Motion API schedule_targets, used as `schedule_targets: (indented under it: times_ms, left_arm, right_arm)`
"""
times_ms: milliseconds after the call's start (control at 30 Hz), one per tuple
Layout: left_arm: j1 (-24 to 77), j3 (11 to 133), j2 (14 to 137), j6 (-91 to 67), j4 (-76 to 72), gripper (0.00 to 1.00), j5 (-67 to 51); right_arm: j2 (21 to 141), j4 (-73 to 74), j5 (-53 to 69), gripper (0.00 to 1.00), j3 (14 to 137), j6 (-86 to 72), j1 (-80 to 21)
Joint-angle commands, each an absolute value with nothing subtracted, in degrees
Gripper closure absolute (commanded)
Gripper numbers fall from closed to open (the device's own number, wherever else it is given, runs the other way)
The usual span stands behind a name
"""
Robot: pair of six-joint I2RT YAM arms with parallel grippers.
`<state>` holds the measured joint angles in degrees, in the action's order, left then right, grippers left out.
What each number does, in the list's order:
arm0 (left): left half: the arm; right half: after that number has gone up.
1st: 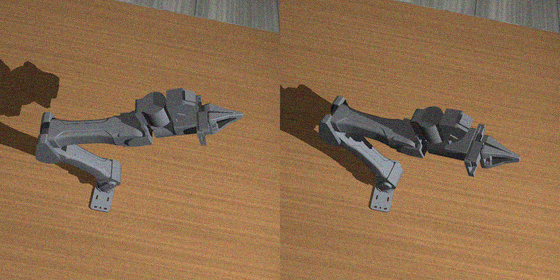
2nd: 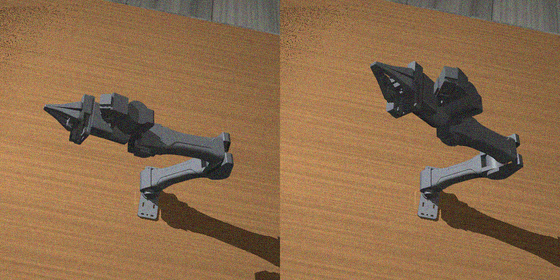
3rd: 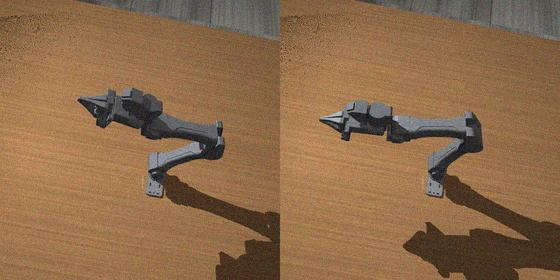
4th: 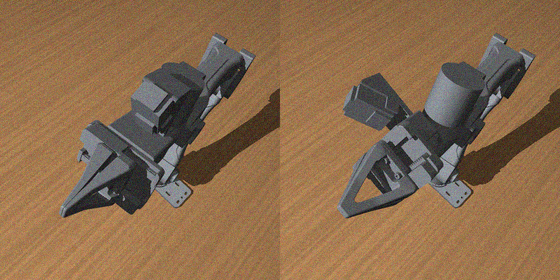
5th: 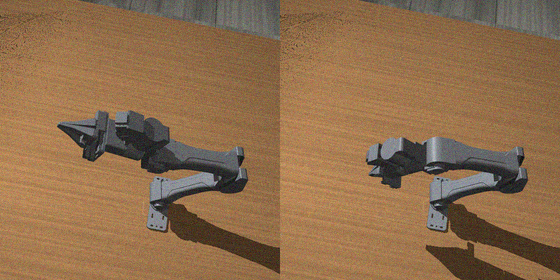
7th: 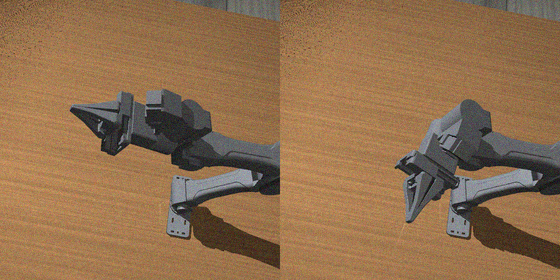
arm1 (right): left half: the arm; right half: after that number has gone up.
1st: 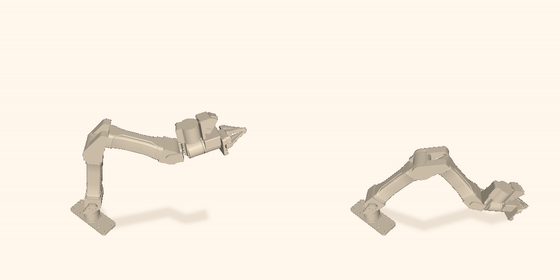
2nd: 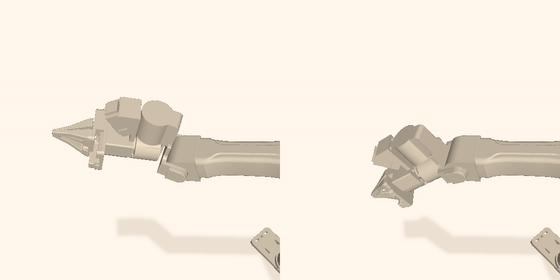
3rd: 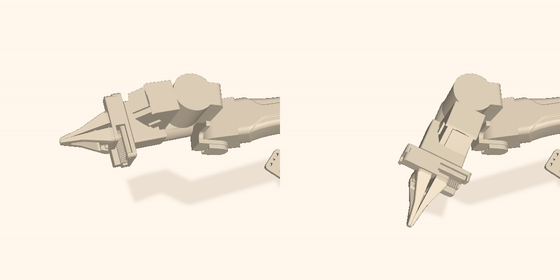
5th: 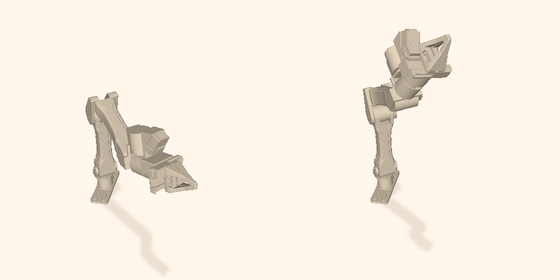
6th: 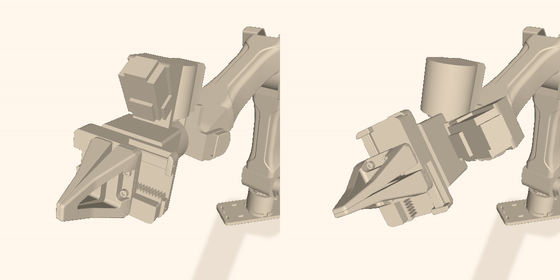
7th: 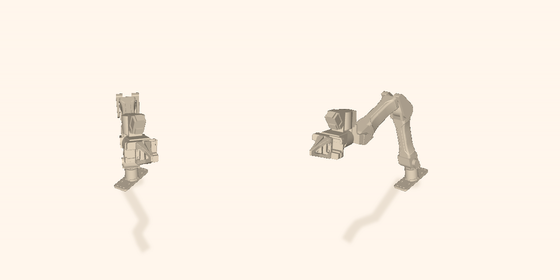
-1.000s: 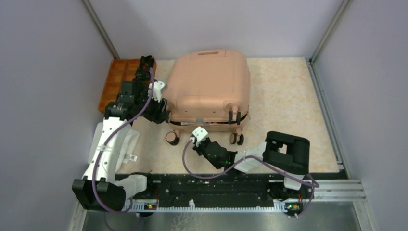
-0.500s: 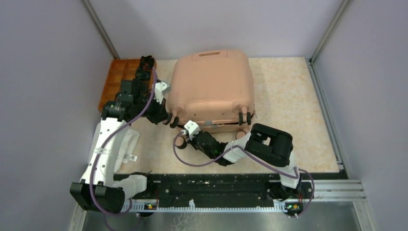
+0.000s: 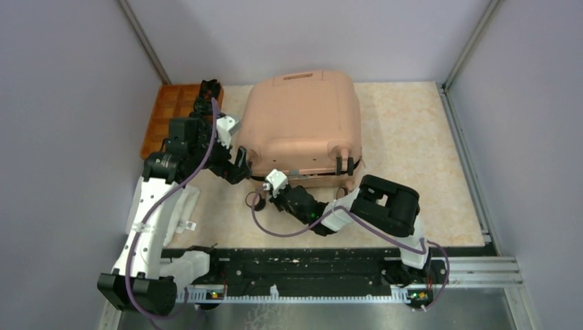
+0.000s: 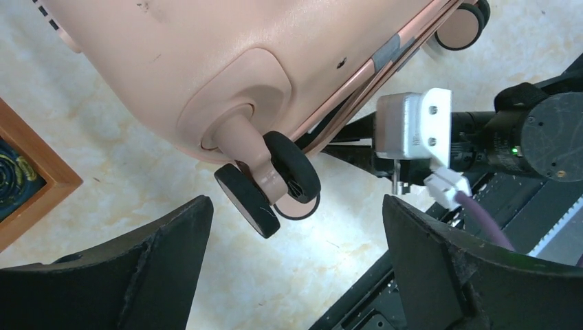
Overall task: Pack the luggage
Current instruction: Zip the luggage at the center of the board.
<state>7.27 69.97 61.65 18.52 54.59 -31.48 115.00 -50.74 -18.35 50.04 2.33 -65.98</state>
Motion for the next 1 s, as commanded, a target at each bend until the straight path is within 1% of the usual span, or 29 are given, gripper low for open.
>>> schedule_targets:
  times_ms: [0, 67, 267, 433, 467, 567, 667, 767, 800, 833, 867, 967]
  left_arm:
    - [8.3, 65.9, 61.3, 14.8, 48.0, 0.01, -31.8]
    - [8.3, 64.2, 61.9, 12.7, 46.4, 0.01, -29.7]
    - [8.4, 62.1, 62.8, 8.6, 42.3, 0.01, -29.2]
    - [8.9, 61.3, 64.3, 7.5, 40.5, 0.01, -30.9]
    - [9.3, 61.1, 64.7, 7.3, 40.3, 0.03, -31.1]
    - [10.1, 60.3, 65.5, 7.1, 39.5, 0.15, -31.4]
    - [10.3, 60.3, 66.3, 7.8, 39.1, 0.42, -31.6]
    - [11.3, 62.1, 67.5, 8.7, 40.4, 0.64, -30.3]
    - [11.7, 62.5, 67.6, 9.3, 40.7, 0.73, -30.1]
    - [12.3, 63.0, 67.5, 9.8, 40.8, 0.85, -29.4]
    - [12.9, 63.5, 67.3, 10.1, 40.8, 0.99, -28.6]
    - [15.0, 65.7, 66.9, 11.5, 41.0, 1.0, -28.0]
  right_arm:
    - [111.2, -65.6, -17.7, 1.0, 46.4, 1.2, -65.0]
    - [110.6, -67.6, -17.2, 1.0, 44.8, 0.8, -65.0]
    - [110.0, -68.8, -17.5, 1.0, 43.0, 0.4, -64.9]
    - [110.1, -68.3, -17.4, 1.0, 42.9, 0.4, -65.0]
    - [110.2, -68.1, -17.5, 1.0, 43.2, 0.5, -65.0]
    - [110.8, -68.6, -18.6, 1.0, 43.8, 1.2, -65.0]
    - [111.3, -68.1, -19.4, 1.0, 44.7, 1.6, -64.8]
    - [112.1, -67.9, -18.4, 1.0, 45.2, 2.0, -64.3]
    - [112.2, -67.6, -18.0, 1.0, 45.5, 2.1, -64.2]
    - [112.3, -67.2, -17.5, 1.0, 45.8, 2.2, -64.0]
    - [112.5, -66.9, -16.9, 1.0, 46.1, 2.4, -63.8]
    - [112.9, -66.1, -15.7, 1.0, 47.1, 2.7, -63.0]
